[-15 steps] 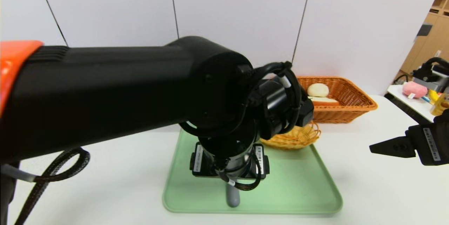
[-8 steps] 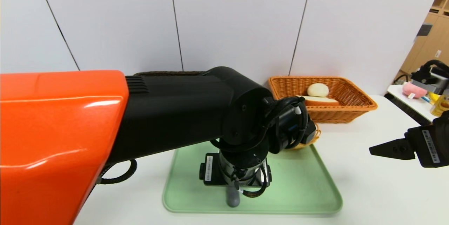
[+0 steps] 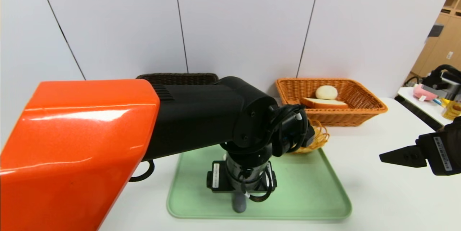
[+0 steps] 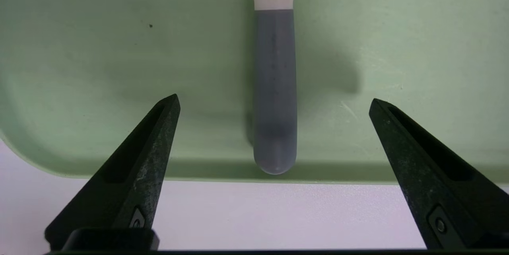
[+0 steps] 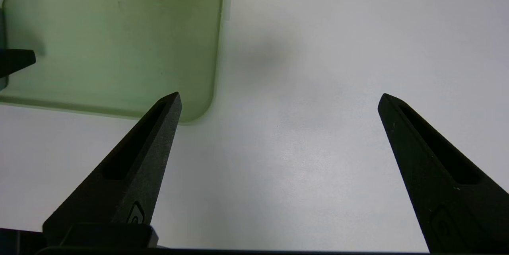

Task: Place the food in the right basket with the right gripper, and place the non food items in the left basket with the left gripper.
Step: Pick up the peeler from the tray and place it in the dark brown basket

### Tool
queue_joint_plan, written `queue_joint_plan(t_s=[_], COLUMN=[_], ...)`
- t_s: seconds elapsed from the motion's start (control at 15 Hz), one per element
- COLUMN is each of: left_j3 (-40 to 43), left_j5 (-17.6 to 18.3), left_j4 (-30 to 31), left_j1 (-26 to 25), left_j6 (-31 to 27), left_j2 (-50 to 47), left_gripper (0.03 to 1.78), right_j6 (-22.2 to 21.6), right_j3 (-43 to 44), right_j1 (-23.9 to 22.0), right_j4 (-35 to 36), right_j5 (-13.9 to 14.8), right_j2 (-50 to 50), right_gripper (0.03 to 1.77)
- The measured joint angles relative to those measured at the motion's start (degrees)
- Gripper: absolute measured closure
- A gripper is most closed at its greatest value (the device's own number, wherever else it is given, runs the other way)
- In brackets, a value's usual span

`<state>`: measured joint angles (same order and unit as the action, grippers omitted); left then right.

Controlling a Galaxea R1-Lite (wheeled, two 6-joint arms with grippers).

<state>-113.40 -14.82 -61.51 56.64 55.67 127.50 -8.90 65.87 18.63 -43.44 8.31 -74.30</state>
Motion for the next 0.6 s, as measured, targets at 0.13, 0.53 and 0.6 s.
queue_joint_plan(t_s=[0.13, 0.53, 0.6], left_j3=[0.0, 0.02, 0.02], left_j5=[1.57, 1.74, 1.73], left_j4=[0.0, -0.09, -0.09], left_j1=[-0.06, -0.57, -0.83], left_j6=[0.0, -0.22, -0.33], left_j2=[0.04, 0.72, 0.89], left_gripper=[0.12, 0.12, 0.12], right_j6=[0.0, -0.02, 0.02], right_j3=[-0.46, -1.29, -1.43], right_j1=[0.05, 0.09, 0.06], right_j4=[0.0, 0.02, -0.05], right_j5=[0.0, 0.0, -0.02], right_j2=[0.22, 1.1, 1.23], right_gripper=[0.09, 0.09, 0.09])
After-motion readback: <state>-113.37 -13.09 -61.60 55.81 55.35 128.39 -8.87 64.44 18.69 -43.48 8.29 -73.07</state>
